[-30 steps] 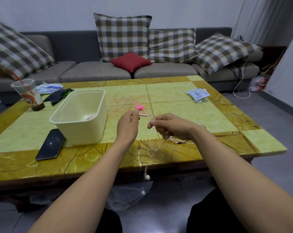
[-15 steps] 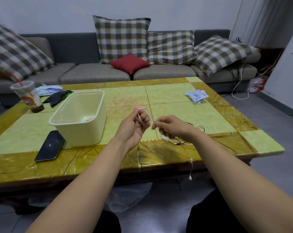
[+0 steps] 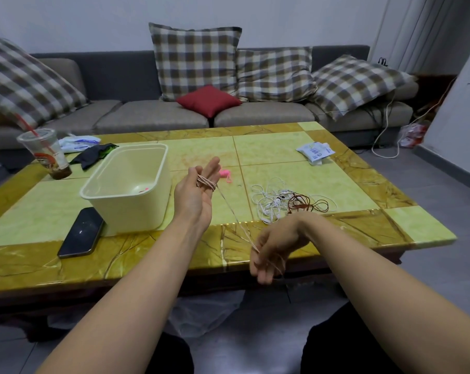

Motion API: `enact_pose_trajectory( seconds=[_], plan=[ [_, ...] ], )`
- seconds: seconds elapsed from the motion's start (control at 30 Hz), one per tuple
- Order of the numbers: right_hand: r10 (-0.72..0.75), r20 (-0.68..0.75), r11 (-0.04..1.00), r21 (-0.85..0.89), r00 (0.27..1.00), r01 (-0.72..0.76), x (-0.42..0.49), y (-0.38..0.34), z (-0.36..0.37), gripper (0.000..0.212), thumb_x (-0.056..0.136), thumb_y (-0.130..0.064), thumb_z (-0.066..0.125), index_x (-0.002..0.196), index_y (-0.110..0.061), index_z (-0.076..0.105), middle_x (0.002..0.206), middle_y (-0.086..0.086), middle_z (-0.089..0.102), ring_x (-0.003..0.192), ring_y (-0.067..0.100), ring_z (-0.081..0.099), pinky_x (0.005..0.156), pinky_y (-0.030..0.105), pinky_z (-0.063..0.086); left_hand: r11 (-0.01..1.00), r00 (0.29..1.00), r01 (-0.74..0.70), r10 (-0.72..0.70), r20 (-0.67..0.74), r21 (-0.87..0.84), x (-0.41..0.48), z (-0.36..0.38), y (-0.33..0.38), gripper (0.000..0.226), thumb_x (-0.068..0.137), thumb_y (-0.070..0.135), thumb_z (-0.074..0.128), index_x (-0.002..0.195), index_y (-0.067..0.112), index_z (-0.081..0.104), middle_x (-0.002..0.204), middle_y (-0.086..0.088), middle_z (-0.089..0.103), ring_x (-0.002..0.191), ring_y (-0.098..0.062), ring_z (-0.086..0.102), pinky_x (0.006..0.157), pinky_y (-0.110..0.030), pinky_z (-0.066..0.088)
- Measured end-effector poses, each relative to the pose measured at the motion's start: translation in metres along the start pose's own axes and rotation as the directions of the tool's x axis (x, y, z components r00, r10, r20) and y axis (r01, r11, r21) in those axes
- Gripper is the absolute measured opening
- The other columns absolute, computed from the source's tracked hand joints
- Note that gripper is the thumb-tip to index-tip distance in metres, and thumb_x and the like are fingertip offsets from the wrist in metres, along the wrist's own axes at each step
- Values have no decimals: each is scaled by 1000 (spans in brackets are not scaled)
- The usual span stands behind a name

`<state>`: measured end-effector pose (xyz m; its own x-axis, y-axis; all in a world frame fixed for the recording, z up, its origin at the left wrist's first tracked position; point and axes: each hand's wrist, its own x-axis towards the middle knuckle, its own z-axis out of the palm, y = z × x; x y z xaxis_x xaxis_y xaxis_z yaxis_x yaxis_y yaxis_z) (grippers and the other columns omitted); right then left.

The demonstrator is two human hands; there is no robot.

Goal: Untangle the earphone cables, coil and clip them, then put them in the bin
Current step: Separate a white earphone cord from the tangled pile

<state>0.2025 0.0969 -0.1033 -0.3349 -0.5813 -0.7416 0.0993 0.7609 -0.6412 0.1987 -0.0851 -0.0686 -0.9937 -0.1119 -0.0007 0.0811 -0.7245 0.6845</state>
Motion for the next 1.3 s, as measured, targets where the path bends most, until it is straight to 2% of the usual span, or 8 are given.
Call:
enact_pose_trajectory(
  seconds=[0.2, 0.37, 0.53, 0.77, 0.93, 1.17, 1.23, 1.3],
  plan=[
    [-57, -278, 983, -181, 959, 6, -11, 1, -6, 27, 94, -20, 64, 121, -18, 63, 123, -6, 62, 122, 13, 52, 114, 40, 33, 977, 995, 71, -83, 52, 201, -11, 4, -5, 33, 107, 17, 29, 88, 6, 53, 115, -28, 65, 111, -33, 64, 102, -39, 48],
    [-278, -706, 903, 39, 651, 427, -8, -6, -10, 66, 89, -32, 70, 146, -19, 39, 142, 2, 50, 132, 17, 46, 112, 37, 36, 937, 950, 188, -250, 186, 295, -19, 12, -10, 27, 105, 18, 35, 96, 1, 54, 99, -21, 72, 94, -27, 71, 88, -32, 56],
    [-361, -663, 824, 103, 656, 558, -18, -11, -10, 7, 98, -16, 58, 97, -9, 58, 66, -1, 53, 54, 9, 47, 61, 25, 48, 905, 955, 138, -230, 189, 403, -18, 12, -8, 31, 105, 18, 37, 79, 9, 53, 62, -2, 60, 60, -14, 58, 64, -25, 48],
    [-311, -833, 768, 63, 457, 637, -38, -2, -19, 21, 99, -25, 57, 93, -10, 71, 63, -5, 47, 53, 8, 35, 48, 18, 29, 582, 936, 22, -298, 187, 813, -14, -11, -4, 30, 101, 19, 38, 75, 8, 50, 50, 0, 36, 51, -16, 41, 63, -33, 34],
    [-257, -902, 809, -6, 346, 588, -26, -2, -18, 27, 102, -25, 52, 87, -12, 71, 58, -7, 42, 51, 7, 33, 47, 18, 27, 715, 811, 191, -500, 302, 672, -24, -4, -4, 36, 104, 35, 38, 85, 10, 55, 49, 5, 24, 52, -14, 40, 64, -25, 42],
    [-187, -596, 981, -80, 781, 174, -7, -9, 2, 31, 106, -23, 39, 102, -9, 66, 67, 3, 53, 43, 7, 39, 42, 19, 35, 961, 942, 258, -272, 196, 95, -15, 5, -10, 29, 107, 20, 29, 92, 6, 49, 106, -22, 70, 106, -30, 67, 91, -30, 53],
    [-195, -505, 981, -91, 841, 172, -6, -18, 9, 33, 107, -24, 36, 104, -10, 66, 67, 2, 53, 41, 8, 39, 42, 20, 35, 953, 970, 126, -176, 167, 275, -16, 5, -14, 30, 107, 20, 28, 100, 2, 50, 125, -24, 62, 121, -31, 58, 102, -34, 46],
    [-245, -474, 969, -87, 846, 232, -12, -28, 11, 33, 106, -22, 36, 98, -12, 67, 65, -1, 49, 42, 7, 35, 42, 20, 30, 664, 973, -125, -62, 221, 737, -18, -1, -18, 33, 107, 25, 28, 115, 2, 50, 134, -8, 58, 124, -18, 52, 100, -28, 39]
  ],
)
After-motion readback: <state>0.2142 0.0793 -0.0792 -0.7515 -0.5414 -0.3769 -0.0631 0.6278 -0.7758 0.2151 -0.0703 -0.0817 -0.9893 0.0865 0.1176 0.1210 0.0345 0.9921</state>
